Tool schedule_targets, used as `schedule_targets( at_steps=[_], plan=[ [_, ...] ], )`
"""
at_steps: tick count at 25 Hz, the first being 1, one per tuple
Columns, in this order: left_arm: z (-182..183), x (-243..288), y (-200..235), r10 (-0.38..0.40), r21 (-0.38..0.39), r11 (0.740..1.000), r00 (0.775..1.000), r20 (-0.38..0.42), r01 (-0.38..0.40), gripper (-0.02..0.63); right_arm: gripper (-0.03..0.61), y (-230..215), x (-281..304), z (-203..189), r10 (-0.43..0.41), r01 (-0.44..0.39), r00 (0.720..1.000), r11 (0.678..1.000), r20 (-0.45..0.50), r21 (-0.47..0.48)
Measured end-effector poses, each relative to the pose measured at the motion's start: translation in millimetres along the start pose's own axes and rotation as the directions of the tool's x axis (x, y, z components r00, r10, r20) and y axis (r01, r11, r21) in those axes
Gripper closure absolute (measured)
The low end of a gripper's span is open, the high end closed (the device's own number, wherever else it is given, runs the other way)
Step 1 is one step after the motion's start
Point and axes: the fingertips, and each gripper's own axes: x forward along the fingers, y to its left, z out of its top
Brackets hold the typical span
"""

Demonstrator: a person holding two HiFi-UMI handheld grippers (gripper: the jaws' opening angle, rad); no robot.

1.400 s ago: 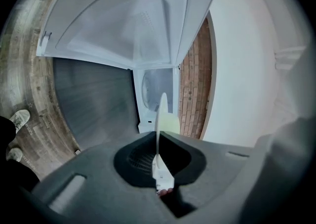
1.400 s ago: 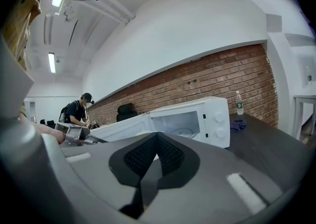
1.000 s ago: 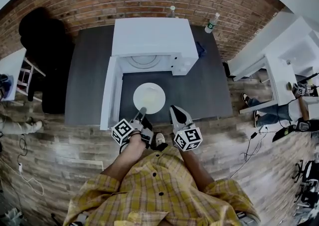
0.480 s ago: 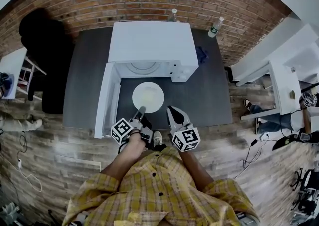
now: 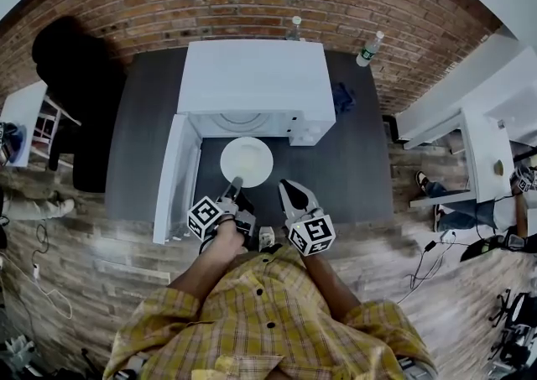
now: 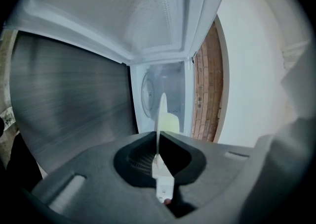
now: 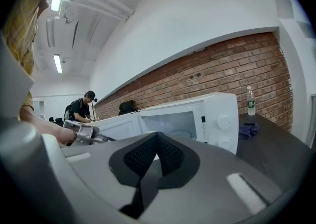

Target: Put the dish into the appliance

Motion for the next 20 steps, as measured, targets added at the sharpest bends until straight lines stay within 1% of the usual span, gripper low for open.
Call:
schedule_targets(
  at_steps=[10,17,20],
  plan=[
    [19,42,8,-0.003,-0.015,1.0,0.997,0.078,0.004,0.601,0.581,-22,10,-3,0.001,-0.001,1.0,1.0,-0.018,0.005],
    [34,67,14,0.004,-0.002,1.0,0.993,0.115,-0.004,0.598,0.581,-34,18,-4,0.0,0.0,1.0,1.0,-0.026,-0.002],
    [41,75,21,0.011,-0.019,1.0,0.991,0.134,-0.008,0.598,0.581,-36,20,-3,-0.003,0.003,1.0,1.0,-0.026,0.0]
  ],
)
